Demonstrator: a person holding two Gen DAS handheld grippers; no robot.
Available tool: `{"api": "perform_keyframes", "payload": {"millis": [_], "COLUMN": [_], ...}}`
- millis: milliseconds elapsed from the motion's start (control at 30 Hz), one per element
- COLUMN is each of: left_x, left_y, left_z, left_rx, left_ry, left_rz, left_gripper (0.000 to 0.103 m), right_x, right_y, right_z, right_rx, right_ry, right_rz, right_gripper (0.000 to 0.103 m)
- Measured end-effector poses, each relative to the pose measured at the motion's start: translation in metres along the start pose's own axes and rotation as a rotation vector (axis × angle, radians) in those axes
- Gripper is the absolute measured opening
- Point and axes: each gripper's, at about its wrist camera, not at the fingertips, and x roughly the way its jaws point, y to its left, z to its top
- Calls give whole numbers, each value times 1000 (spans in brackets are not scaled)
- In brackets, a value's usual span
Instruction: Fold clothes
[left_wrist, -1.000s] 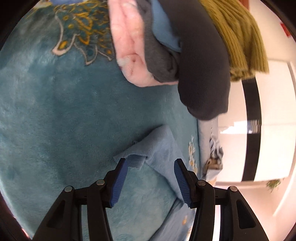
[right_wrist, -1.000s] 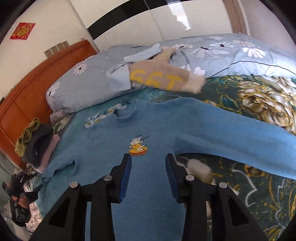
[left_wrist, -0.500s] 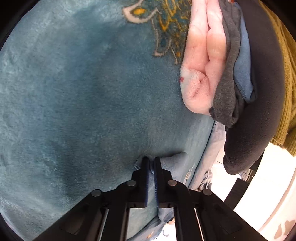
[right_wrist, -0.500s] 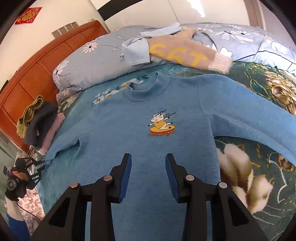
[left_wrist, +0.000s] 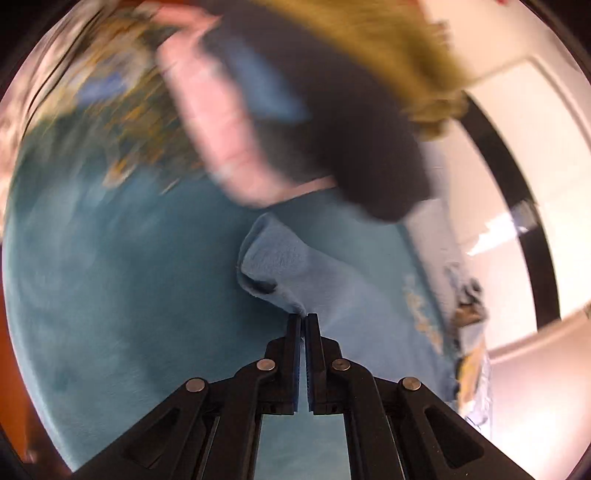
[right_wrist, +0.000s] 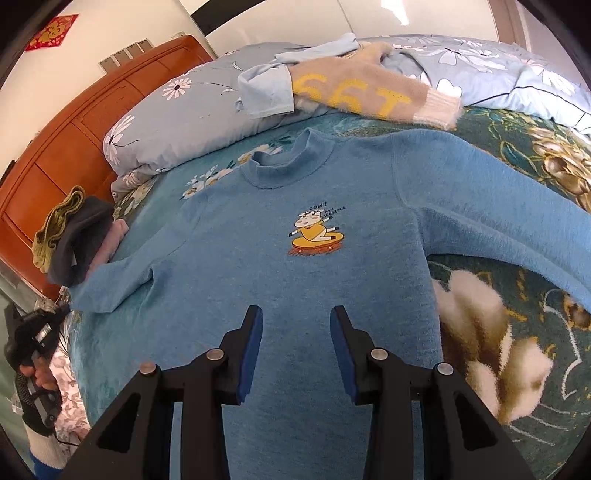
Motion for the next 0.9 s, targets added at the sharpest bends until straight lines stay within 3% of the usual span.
{"api": "perform_keyframes", "payload": {"millis": [100, 167, 333, 433, 500, 567, 667, 733, 767, 900], "left_x": [8, 7, 22, 29, 40, 40, 41, 36, 36, 24], "left_y": [28, 29, 27, 23, 21, 20, 9, 2, -6, -65], "left_z": [-9, -14, 0, 3, 13, 14, 13, 17, 15, 10], "left_rx": [-100, -107, -91, -135, -155, -154, -114, -86, -64, 153], "left_ry": [25, 9, 11, 21, 21, 12, -32, -51, -58, -90], "left_rz": [-47, -71, -37, -75, -102, -93, -49, -49, -41, -26], "left_gripper": [3, 3, 5, 11, 20, 20, 17, 5, 4, 4], "right_x": [0, -1, -4, -6, -8, -9, -10, -11, -11, -13], "right_y": [2, 3, 1, -3, -7, -11, -15, -19, -20, -31], "right_z": [0, 1, 3, 2, 2, 3, 4, 5, 5, 8], "right_rx": [-20, -27, -18, -13, -6, 1, 7, 11, 13, 32], "right_ry": [6, 0, -15, -17, -19, -23, -28, -32, -34, -45], "right_rz": [-1, -4, -2, -4, -5, -3, 5, 10, 12, 16], "right_gripper": [39, 39, 39, 39, 39, 39, 39, 39, 39, 39]}}
